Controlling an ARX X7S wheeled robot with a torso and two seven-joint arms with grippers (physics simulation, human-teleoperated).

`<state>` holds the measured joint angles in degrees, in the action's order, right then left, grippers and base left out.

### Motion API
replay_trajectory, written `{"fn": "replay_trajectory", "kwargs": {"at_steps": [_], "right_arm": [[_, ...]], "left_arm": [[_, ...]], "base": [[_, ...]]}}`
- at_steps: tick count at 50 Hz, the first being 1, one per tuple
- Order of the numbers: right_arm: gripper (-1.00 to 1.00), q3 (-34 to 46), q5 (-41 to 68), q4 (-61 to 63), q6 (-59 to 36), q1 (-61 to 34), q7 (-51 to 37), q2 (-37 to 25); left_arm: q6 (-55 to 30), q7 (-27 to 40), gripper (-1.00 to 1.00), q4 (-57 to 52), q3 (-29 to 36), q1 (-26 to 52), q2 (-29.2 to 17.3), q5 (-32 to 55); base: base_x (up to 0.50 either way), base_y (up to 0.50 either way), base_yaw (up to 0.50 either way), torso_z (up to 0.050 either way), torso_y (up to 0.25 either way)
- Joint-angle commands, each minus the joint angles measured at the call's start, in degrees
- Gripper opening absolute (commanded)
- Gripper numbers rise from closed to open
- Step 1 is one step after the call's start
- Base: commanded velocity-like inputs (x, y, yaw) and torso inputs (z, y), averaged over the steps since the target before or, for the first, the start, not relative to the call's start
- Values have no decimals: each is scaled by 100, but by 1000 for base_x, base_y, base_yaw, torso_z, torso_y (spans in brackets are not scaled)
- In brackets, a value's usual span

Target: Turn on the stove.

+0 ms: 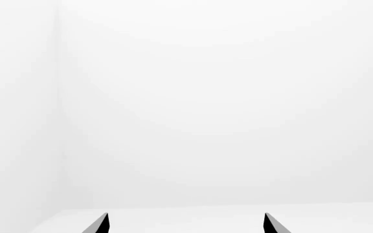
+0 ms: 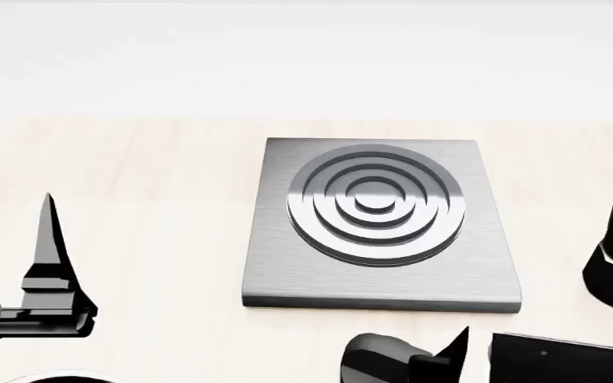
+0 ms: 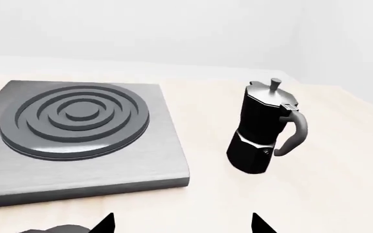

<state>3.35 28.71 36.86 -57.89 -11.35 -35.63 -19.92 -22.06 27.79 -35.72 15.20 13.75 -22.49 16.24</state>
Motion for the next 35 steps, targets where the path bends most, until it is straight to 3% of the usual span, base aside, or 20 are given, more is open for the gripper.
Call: {"fn": "replay_trajectory", "kwargs": {"at_steps": [1, 35], "right_arm": [[100, 36, 62, 322, -223, -94, -124, -41], [100, 282, 265, 1103, -1006, -558, -512, -109]], "left_arm": [[12, 9, 100, 11, 12, 5, -12, 8], [11, 47, 100, 35, 75, 41, -31, 19]], "base": [[0, 0, 0, 0, 0], [0, 0, 0, 0, 0]]}}
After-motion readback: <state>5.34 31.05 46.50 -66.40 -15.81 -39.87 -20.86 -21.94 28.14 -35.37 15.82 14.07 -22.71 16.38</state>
